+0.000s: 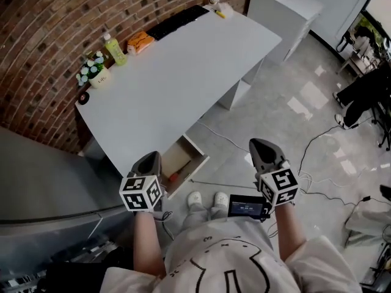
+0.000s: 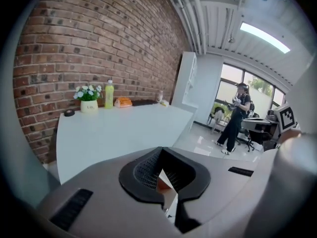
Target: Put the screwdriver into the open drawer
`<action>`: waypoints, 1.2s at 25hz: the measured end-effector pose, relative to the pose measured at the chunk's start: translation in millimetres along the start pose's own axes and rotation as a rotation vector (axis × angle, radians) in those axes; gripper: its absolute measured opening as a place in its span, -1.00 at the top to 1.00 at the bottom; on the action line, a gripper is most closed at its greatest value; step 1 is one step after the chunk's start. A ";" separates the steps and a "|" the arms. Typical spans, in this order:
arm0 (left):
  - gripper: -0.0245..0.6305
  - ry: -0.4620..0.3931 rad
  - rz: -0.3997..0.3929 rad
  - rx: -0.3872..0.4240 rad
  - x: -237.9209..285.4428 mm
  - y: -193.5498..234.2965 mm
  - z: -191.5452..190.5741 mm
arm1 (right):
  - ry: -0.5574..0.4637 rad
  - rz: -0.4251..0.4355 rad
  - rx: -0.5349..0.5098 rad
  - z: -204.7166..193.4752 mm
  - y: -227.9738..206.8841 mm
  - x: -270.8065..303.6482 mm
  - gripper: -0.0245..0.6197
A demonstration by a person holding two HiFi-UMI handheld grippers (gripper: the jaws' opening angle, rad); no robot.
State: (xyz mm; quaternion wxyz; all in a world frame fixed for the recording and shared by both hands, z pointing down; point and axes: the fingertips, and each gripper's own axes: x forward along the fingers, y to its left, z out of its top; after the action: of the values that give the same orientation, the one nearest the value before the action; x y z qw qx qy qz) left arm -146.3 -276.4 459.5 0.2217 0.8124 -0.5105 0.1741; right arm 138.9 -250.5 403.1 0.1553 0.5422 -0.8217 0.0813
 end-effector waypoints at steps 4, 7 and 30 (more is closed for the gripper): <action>0.89 -0.090 0.016 0.019 -15.8 -1.0 30.6 | -0.065 -0.027 -0.076 25.6 -2.2 -5.8 0.87; 0.89 -0.166 0.027 0.045 -23.7 -2.1 53.5 | -0.133 -0.059 -0.137 48.4 -9.4 -6.4 0.87; 0.89 -0.583 0.071 0.251 -73.9 -31.3 158.3 | -0.348 -0.111 -0.186 119.4 -18.8 -23.7 0.87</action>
State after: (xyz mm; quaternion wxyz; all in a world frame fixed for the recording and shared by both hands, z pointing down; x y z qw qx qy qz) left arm -139.8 -294.0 283.1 -0.0423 0.8306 -0.5552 0.0033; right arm 144.8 -273.5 282.3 0.0646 0.5758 -0.8091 -0.0983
